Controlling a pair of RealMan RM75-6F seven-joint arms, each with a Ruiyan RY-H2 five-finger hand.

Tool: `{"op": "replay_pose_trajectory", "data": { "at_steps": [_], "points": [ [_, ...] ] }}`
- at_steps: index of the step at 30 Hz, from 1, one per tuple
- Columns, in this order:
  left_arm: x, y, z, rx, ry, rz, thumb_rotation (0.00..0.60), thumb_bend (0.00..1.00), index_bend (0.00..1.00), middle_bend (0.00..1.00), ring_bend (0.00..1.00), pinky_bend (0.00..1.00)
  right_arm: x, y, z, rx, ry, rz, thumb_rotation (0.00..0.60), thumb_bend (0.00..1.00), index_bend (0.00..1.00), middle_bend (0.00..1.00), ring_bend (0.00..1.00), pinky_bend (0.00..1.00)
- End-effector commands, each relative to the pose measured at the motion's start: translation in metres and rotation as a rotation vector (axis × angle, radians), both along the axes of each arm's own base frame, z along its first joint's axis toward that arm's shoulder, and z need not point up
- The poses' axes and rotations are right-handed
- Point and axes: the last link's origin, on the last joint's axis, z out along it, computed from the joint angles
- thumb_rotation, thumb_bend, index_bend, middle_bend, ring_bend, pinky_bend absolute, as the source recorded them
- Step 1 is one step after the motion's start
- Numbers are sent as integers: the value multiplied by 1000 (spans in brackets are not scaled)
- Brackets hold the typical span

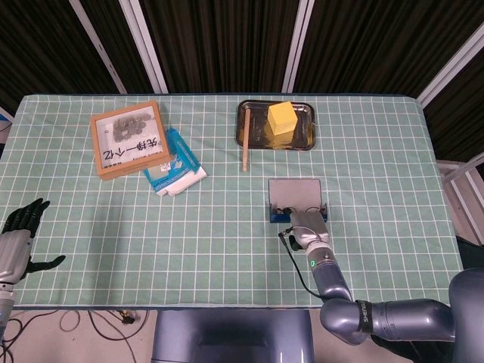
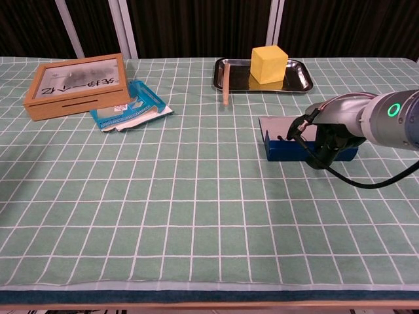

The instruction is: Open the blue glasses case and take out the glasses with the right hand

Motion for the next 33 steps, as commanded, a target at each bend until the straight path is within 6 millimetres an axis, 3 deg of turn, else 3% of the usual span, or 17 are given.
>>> {"op": "replay_pose_trajectory", "data": {
  "at_steps": [1, 15, 24, 33],
  "points": [
    [0, 0, 0, 0, 0, 1, 600, 25, 0, 0, 0, 0, 0, -1, -2, 0, 0, -3, 600, 545, 177, 846, 920, 1000],
    [-1, 1, 0, -2, -8, 11, 600, 26, 0, 0, 0, 0, 1, 0, -11, 42, 17, -24, 600, 545, 176, 846, 919, 1000],
    [-2, 2, 1, 1, -11, 16, 600, 26, 0, 0, 0, 0, 13, 18, -12, 103, 17, 11, 600, 548, 182, 846, 920, 1000],
    [-2, 1, 1, 1, -12, 18, 600, 26, 0, 0, 0, 0, 3, 33, -1, 128, 74, -7, 600, 548, 251, 847, 923, 1000]
  ]
}}
